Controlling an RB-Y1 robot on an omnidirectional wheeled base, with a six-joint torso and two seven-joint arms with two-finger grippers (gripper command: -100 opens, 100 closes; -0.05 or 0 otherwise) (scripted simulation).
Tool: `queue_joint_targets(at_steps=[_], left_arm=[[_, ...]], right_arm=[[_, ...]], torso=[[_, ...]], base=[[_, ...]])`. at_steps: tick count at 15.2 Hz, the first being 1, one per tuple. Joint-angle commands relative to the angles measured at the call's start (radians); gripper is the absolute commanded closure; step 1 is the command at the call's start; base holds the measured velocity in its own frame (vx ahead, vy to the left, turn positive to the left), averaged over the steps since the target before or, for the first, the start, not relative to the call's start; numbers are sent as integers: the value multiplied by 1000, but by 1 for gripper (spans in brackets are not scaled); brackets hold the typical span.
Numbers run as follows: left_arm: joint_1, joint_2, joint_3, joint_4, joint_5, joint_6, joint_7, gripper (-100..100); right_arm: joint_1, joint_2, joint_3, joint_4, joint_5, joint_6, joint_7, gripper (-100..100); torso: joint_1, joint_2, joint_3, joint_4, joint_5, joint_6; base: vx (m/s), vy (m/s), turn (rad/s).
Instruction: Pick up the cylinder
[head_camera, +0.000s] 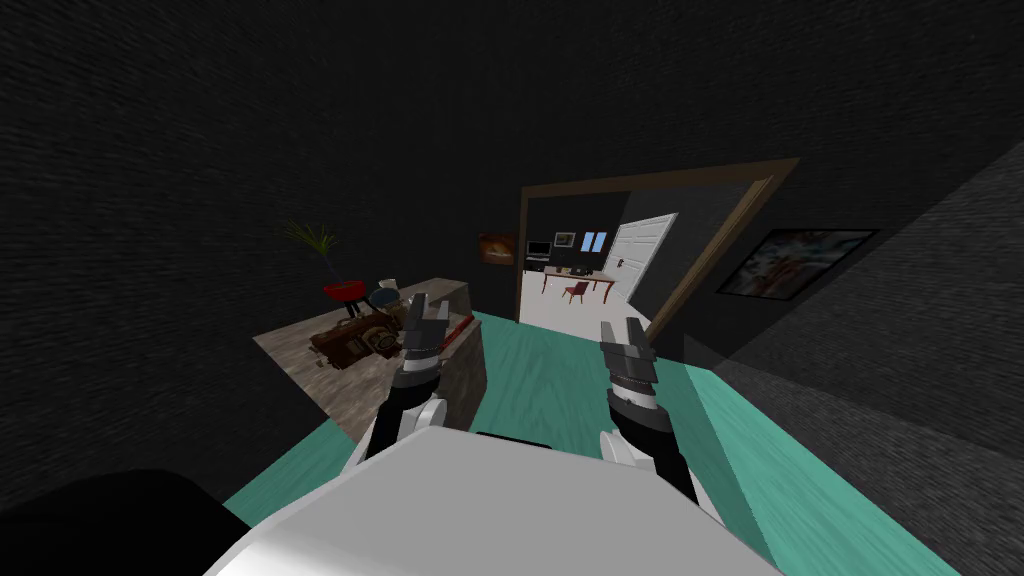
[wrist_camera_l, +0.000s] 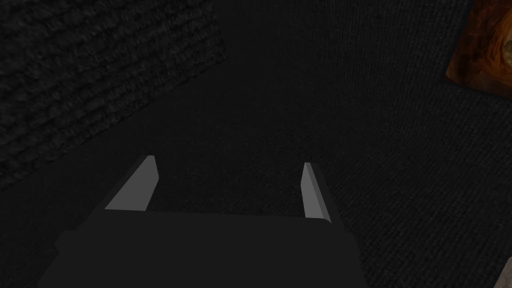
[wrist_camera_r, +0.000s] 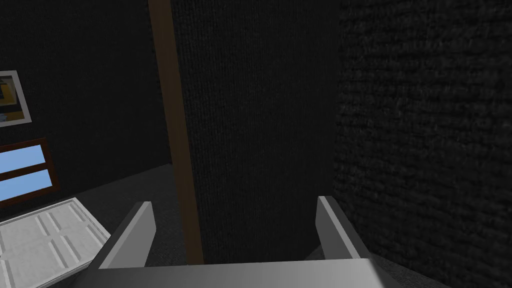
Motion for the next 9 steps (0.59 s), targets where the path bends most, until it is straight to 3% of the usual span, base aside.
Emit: queue_joint_targets(at_steps=[1,3,6,7,9], left_arm=[[1,41,14,-1,-1,11,4,-100],[3,68,28,-1,-2,23,8,-100],[11,139,92,-3,-3,81,27,-100],[11,139,92,-3,-3,81,27,-100],[19,173,148,-4,-1,137,44,-100]], right_arm=[[0,0,0,0,0,0,0,0],[0,0,0,0,0,0,0,0],[0,0,0,0,0,0,0,0],[0,0,0,0,0,0,0,0],[0,0,0,0,0,0,0,0]], torso=[[0,0,0,0,0,0],[-2,-2,-1,0,0,0],[-5,-5,-3,-1,-1,0],[-7,-7,-4,-1,-1,0],[-8,-7,-4,-2,-2,0]], base=[[20,-23,39],[52,-59,79],[86,-94,119],[96,-124,110],[118,-118,129]])
